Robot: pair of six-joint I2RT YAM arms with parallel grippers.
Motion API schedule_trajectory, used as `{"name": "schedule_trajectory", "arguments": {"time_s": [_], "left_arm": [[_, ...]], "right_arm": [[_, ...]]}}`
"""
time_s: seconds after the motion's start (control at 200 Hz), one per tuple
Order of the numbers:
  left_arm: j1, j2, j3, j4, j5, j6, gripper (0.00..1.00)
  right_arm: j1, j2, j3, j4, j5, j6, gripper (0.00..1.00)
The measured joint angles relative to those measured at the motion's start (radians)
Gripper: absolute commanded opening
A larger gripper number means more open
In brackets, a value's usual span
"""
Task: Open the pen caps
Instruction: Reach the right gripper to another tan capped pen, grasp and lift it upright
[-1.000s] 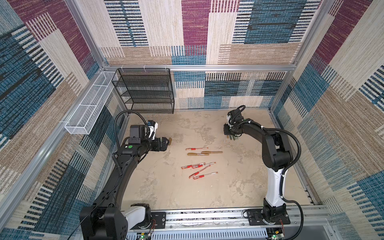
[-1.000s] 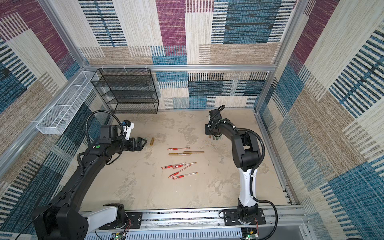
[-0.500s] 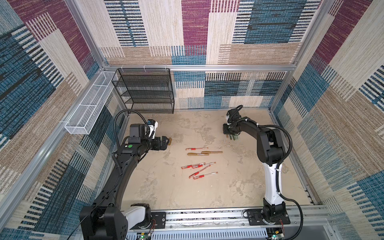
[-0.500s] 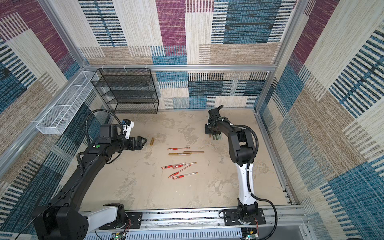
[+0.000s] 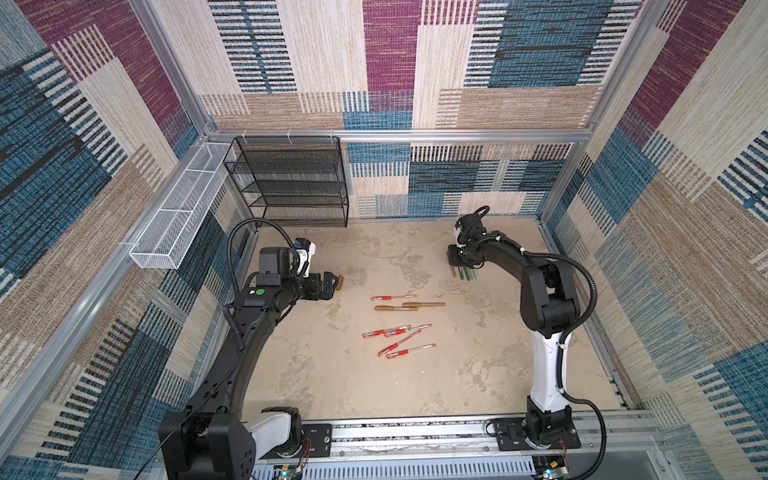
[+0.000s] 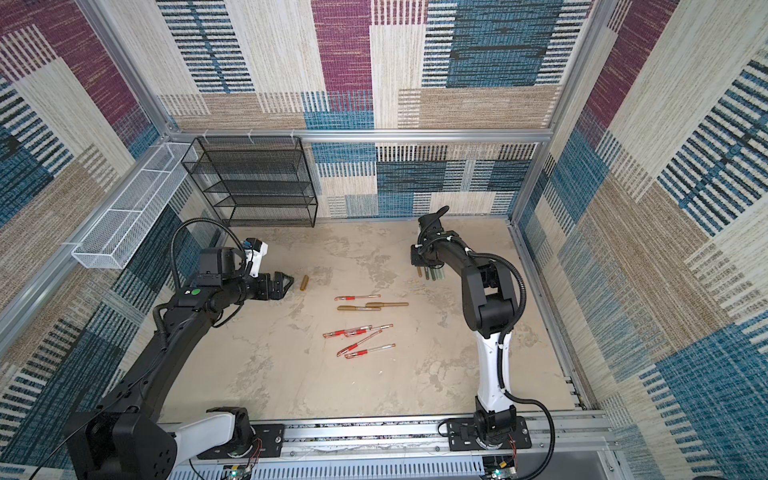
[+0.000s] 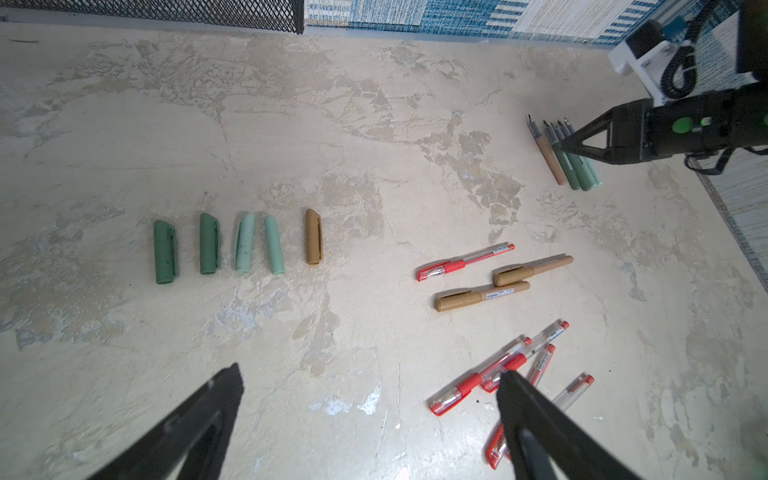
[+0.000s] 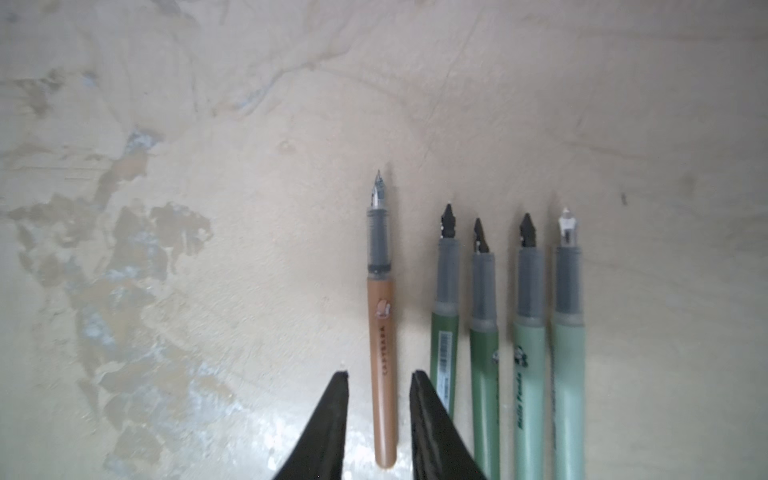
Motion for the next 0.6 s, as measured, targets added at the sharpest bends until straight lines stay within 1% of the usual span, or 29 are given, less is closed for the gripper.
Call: {"name": "schedule_trajectory", "arguments": {"time_s": [0.12,0.205,0.28,0.366,0.406,0.601], "left_arm": [[0.002,0.002,0.004,0.000,0.000,0.000,0.99],[0.003,0.007,0.007,0.000,0.000,0.000,0.99],[0.004,0.011,0.008,0.000,0.000,0.000,0.99],[0.003,0.014,0.010,0.000,0.000,-0.001,0.99],[0.003,0.014,0.010,0.000,0.000,-0.001,0.99],[0.003,0.020,0.016,-0.001,0.000,-0.004,0.99]], "right_arm": [[0.008,-0.100,-0.082,0.005,-0.037,-0.009,0.43],[0.016,-0.159,-0.137,0.005,-0.088,-0.048,0.48],[0.029,-0.206,-0.178,-0.008,-0.129,-0.106,0.51],[0.055,-0.256,-0.223,-0.025,-0.142,-0.180,0.54],[0.071,-0.275,-0.243,-0.032,-0.146,-0.218,0.57],[0.151,-0.330,-0.341,-0.058,-0.174,-0.395,0.57]]}}
